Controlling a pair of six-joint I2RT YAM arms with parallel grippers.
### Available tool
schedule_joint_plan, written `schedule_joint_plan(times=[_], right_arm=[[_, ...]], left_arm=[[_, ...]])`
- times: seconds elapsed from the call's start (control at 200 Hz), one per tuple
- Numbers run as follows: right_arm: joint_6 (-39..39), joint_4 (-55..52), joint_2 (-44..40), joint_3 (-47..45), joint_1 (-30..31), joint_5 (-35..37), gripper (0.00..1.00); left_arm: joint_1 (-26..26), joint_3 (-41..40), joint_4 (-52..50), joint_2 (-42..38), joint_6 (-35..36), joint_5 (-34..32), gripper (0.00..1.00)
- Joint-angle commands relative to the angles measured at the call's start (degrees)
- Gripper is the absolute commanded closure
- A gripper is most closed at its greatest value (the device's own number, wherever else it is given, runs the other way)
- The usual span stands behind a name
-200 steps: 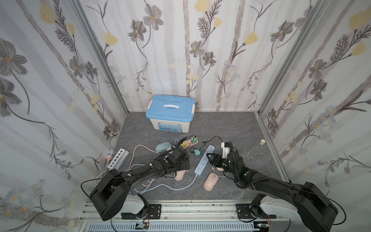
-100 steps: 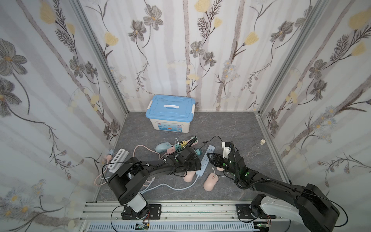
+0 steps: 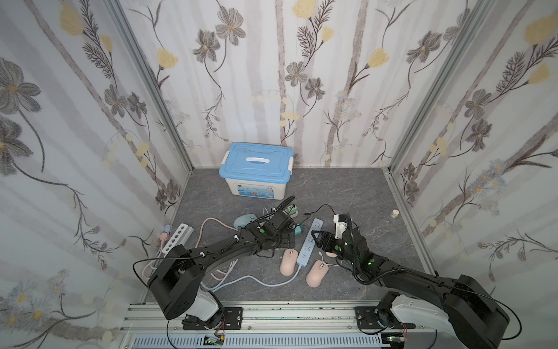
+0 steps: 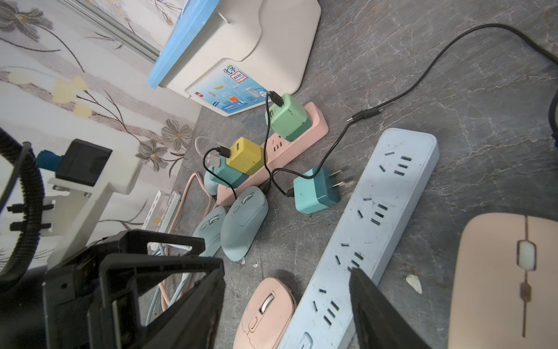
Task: Unplug the wireless mouse
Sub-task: Move the mouse to the center of the board, then pick up the mouse from the center of the board.
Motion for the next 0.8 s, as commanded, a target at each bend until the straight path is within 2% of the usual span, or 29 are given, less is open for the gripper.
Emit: schedule_joint_plan(times=[0.0,0.285,0.544,0.649,0.794], right_arm=[[0.0,2.9,0.7,0.0,0.0,-0.7,0.34],[-0.1,2.7,-1.3,-1.2,0.0,-0.3,0.34],[-0.4,2.6,-2.0,-1.5,0.0,0.3,0.34],[-0.4,2.4,-2.2,-1.6,0.0,0.4,0.34],[-0.6,2.2,-2.7,-2.0,-0.1,1.0,0.34]], left_arm=[[1.5,0.9,-3.9,3.3,3.2,-5.8,0.01],[2.1,3.8,0.7,9.4,5.1,-9.4,0.01],[2.8,6.4,-0.3,15.1,5.4,-8.4,0.06],[2.8,5.7,1.2,14.1,4.6,-4.0,0.12],[2.1,1.1,7.6,9.8,2.7,7.8,0.25]])
